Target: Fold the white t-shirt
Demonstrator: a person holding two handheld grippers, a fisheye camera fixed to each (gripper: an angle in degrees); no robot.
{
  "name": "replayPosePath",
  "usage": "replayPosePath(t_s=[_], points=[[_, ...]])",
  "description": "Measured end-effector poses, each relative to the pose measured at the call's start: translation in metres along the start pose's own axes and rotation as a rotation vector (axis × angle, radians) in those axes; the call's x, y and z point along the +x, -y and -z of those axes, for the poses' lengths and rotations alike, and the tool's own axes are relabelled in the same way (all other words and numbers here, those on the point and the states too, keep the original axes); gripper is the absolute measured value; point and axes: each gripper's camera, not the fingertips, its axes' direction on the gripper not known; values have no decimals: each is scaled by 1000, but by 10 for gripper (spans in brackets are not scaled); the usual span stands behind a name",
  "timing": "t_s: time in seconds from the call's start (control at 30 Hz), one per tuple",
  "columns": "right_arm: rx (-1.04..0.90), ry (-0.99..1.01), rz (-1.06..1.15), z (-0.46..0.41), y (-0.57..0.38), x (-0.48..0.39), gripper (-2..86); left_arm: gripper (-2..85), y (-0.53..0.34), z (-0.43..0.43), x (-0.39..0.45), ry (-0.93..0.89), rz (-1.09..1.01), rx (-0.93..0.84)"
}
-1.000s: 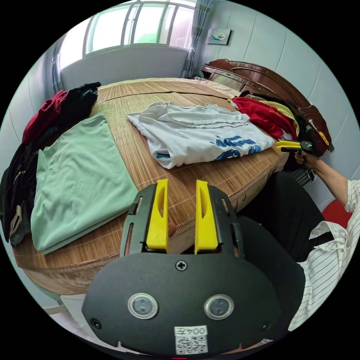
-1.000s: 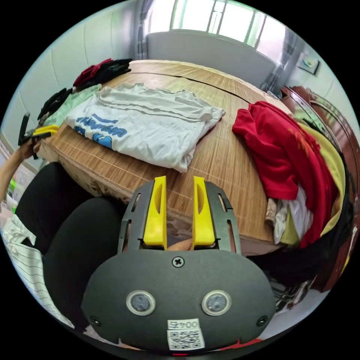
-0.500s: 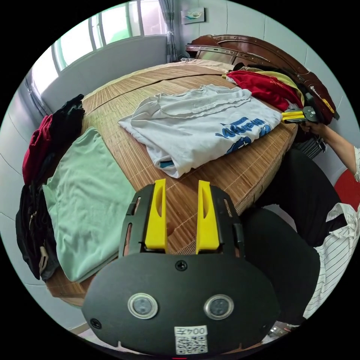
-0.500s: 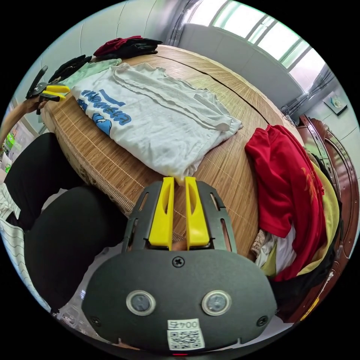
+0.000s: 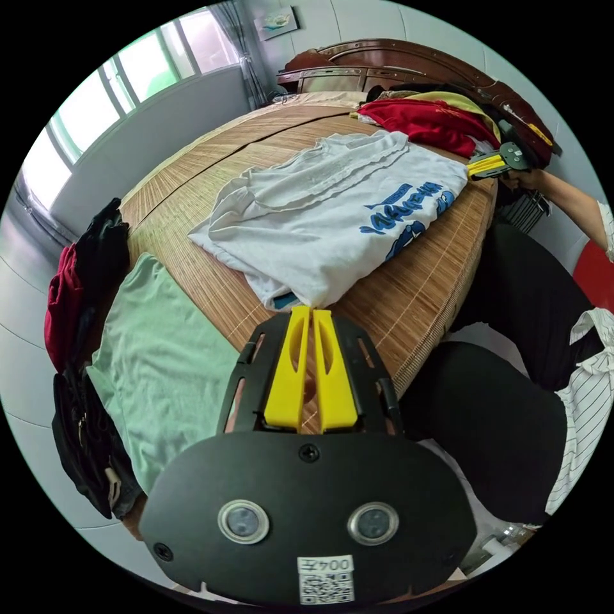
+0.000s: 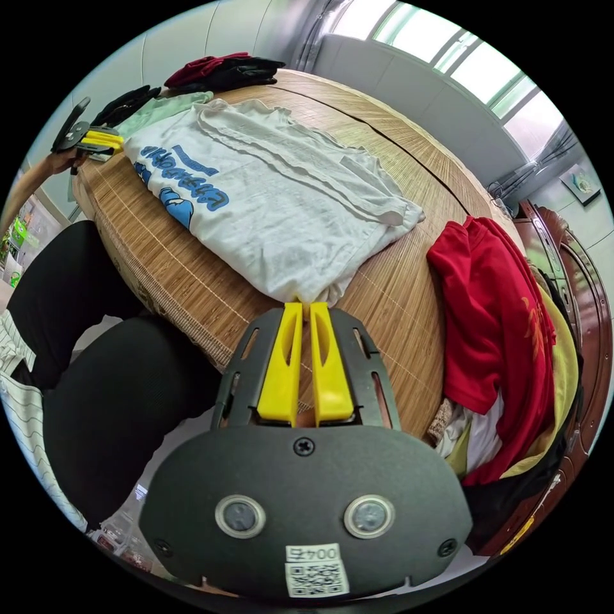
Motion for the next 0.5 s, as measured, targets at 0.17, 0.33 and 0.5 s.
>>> replayPosePath(t_s=[0.17, 0.33, 0.5], points=[[2, 21, -20, 1, -6, 12, -2, 5, -16, 9, -9, -50, 43, 31], [37, 97, -65, 14, -27, 35, -8, 3, -51, 25, -22, -107, 141, 103], [53, 171, -81, 27, -55, 51, -9, 2, -91, 28, -17, -154, 162, 94]])
